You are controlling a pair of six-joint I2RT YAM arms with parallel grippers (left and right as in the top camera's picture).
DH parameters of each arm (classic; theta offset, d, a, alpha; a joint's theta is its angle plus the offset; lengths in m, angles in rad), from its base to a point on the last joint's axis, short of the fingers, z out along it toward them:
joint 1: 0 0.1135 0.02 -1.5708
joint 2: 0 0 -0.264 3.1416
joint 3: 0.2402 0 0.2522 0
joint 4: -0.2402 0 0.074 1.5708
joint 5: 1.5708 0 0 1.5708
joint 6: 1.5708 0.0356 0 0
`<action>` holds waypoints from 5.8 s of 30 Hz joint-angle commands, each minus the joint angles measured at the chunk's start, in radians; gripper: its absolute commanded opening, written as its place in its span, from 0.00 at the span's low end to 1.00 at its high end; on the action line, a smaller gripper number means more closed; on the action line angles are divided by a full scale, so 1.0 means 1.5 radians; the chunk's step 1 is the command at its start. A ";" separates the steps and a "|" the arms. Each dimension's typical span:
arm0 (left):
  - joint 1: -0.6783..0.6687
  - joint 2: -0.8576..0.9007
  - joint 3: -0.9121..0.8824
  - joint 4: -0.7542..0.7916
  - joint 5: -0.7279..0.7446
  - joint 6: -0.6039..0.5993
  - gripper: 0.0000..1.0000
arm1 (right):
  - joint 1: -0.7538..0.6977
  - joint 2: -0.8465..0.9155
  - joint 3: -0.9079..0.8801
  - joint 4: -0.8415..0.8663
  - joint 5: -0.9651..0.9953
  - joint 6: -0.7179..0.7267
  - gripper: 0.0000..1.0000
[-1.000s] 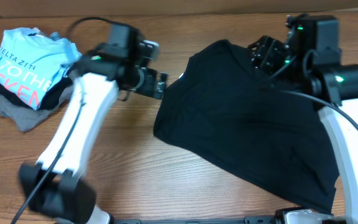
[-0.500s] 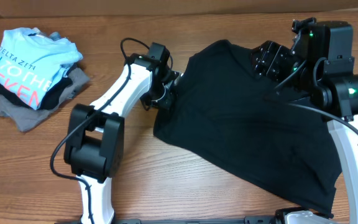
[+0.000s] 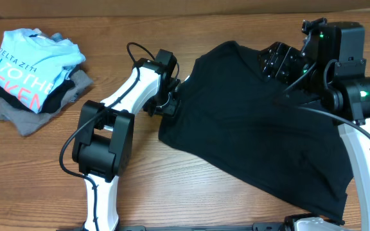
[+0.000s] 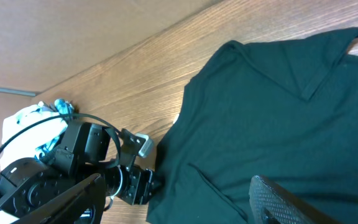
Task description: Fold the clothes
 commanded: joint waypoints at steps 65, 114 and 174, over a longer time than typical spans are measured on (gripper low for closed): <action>0.241 -0.346 0.006 -0.137 0.193 0.072 0.48 | -0.333 0.509 -0.017 0.025 0.092 -0.173 0.59; 0.225 -0.343 0.004 -0.128 0.185 0.070 1.00 | -0.340 0.369 0.269 -0.028 -0.057 -0.136 0.68; 0.107 -0.124 -0.207 0.163 0.145 0.082 0.53 | -0.267 0.168 -0.169 -0.132 -0.119 -0.102 0.69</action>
